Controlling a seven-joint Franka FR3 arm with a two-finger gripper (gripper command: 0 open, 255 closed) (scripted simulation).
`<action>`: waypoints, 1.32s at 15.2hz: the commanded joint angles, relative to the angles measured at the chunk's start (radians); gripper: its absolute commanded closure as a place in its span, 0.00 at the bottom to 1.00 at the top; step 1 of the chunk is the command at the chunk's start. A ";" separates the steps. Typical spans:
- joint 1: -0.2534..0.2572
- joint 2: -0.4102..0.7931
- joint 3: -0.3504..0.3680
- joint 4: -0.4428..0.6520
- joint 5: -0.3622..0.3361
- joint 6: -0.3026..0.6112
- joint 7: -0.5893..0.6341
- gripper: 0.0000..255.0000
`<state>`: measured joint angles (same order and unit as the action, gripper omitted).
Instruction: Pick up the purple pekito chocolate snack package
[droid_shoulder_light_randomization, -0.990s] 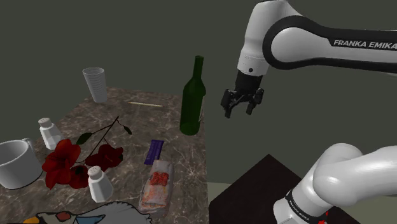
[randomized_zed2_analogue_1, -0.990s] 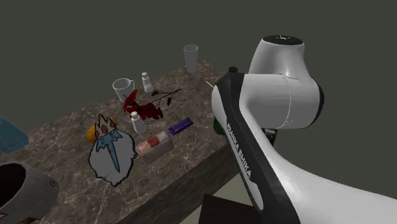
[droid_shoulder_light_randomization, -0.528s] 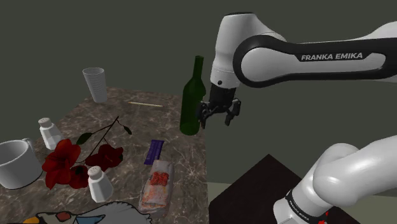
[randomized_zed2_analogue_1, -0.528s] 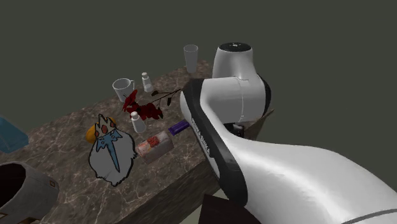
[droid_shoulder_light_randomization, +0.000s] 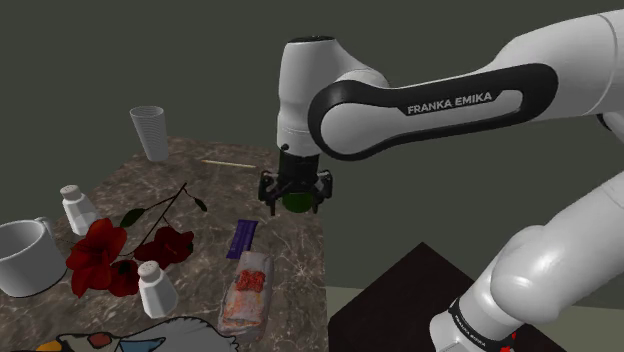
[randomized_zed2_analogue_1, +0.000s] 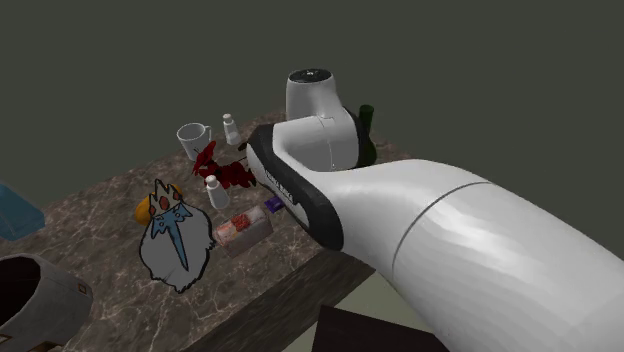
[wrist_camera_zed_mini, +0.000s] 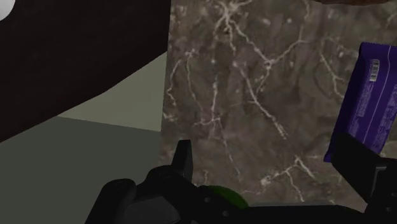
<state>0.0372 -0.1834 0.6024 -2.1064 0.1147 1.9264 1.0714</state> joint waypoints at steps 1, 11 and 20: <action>-0.001 0.088 0.039 0.054 -0.050 0.026 0.090 0.00; 0.089 0.430 0.074 0.275 -0.290 0.072 0.388 0.00; 0.094 0.454 0.067 0.239 -0.310 0.127 0.402 1.00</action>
<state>0.1314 0.2698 0.6698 -1.8664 -0.1953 2.0526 1.4735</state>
